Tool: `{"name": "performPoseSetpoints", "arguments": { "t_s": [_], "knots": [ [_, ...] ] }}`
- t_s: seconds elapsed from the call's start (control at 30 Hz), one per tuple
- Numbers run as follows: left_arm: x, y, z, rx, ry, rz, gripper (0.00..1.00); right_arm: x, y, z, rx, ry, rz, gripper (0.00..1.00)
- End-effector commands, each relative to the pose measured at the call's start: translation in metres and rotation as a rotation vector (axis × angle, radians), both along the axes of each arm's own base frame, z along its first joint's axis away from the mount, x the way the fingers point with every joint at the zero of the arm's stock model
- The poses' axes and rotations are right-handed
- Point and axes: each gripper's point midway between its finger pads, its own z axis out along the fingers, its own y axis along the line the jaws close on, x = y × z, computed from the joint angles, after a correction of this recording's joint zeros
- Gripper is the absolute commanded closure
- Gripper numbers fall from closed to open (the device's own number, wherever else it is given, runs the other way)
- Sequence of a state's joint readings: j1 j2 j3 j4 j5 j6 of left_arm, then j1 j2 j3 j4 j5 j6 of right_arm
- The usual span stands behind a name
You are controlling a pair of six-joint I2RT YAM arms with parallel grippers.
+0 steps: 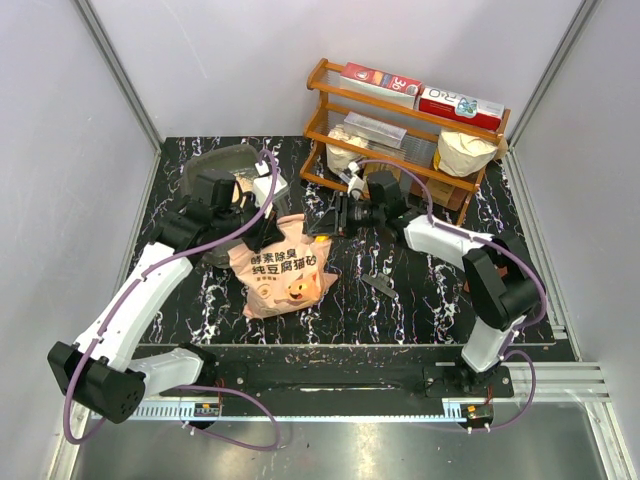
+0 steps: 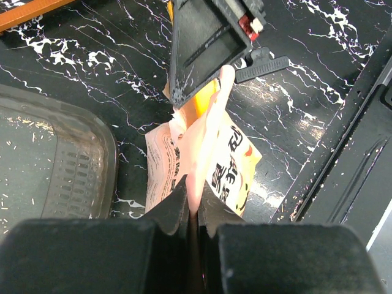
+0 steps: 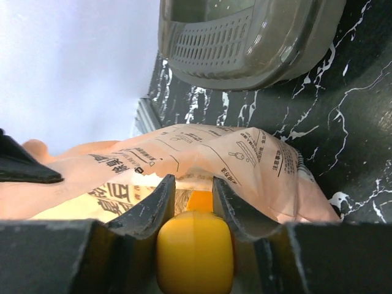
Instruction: Fill the litter box with clean litter
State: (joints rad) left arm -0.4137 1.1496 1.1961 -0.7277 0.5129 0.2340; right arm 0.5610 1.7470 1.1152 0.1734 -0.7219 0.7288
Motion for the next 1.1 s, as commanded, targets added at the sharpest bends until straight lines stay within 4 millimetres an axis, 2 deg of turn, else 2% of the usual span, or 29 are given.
{"name": "performPoseSetpoints", "arguments": {
  "t_s": [0.0, 0.1, 0.13, 0.17, 0.33, 0.4, 0.57, 0.73, 0.87, 1.07],
  "knots": [
    [0.013, -0.014, 0.088, -0.165, -0.282, -0.032, 1.0, -0.002, -0.013, 0.011, 0.094, 0.193, 0.01, 1.0],
    [0.009, -0.01, 0.088, -0.145, -0.292, -0.037, 1.0, 0.019, -0.028, 0.022, 0.098, 0.215, -0.06, 1.0],
    [0.008, -0.009, 0.09, -0.139, -0.301, -0.043, 1.0, 0.032, -0.037, 0.024, 0.083, 0.214, -0.117, 1.0],
    [0.007, -0.008, 0.088, -0.131, -0.296, -0.044, 1.0, 0.034, -0.044, 0.019, 0.053, 0.256, -0.152, 1.0],
    [0.002, -0.006, 0.095, -0.11, -0.327, -0.075, 1.0, 0.06, -0.053, 0.042, 0.076, 0.239, -0.241, 1.0],
    [0.001, -0.004, 0.098, -0.099, -0.336, -0.08, 1.0, 0.065, -0.049, 0.055, 0.11, 0.217, -0.233, 1.0],
    [0.004, 0.006, 0.104, -0.022, -0.391, -0.077, 1.0, 0.076, -0.047, 0.07, 0.207, 0.211, -0.221, 1.0],
    [0.002, 0.02, 0.11, 0.073, -0.424, -0.086, 1.0, 0.085, -0.053, 0.074, 0.265, 0.242, -0.219, 1.0],
    [0.001, 0.026, 0.104, 0.11, -0.432, -0.08, 1.0, 0.088, -0.053, 0.075, 0.324, 0.266, -0.187, 1.0],
    [-0.002, 0.024, 0.099, 0.101, -0.407, -0.096, 1.0, 0.092, -0.056, 0.079, 0.302, 0.189, -0.209, 1.0]
  ]
}}
